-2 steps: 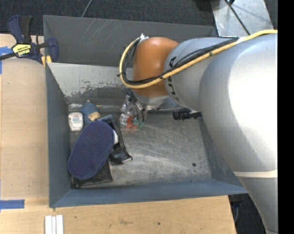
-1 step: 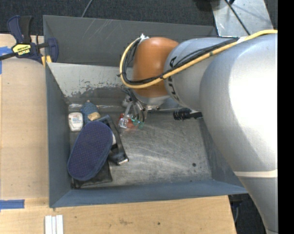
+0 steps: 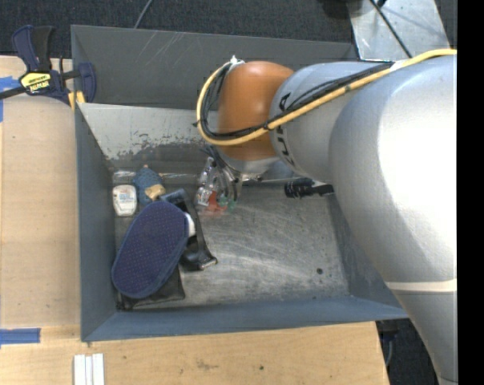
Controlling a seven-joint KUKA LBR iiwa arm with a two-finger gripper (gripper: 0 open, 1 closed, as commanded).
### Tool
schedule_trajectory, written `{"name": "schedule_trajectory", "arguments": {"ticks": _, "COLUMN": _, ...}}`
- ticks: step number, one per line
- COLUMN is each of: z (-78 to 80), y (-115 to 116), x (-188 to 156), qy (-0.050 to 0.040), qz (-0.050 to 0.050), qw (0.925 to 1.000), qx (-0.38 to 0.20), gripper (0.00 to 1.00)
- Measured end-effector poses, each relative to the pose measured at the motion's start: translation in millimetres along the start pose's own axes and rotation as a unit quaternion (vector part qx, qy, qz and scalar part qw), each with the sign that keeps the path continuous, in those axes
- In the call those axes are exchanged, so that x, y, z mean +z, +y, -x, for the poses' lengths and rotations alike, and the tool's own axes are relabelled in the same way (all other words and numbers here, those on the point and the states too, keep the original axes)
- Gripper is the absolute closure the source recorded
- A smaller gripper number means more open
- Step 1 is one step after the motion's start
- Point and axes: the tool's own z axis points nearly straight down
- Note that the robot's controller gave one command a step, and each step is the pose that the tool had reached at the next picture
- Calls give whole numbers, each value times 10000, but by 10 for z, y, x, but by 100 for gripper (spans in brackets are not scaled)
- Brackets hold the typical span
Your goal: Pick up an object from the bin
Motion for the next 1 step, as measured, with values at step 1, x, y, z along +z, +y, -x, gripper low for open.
{"name": "schedule_trajectory", "arguments": {"ticks": 1, "z": 36, "y": -28, "x": -1285, "qy": -21, "qz": 16, "qw": 9995, "qx": -314, "gripper": 100}}
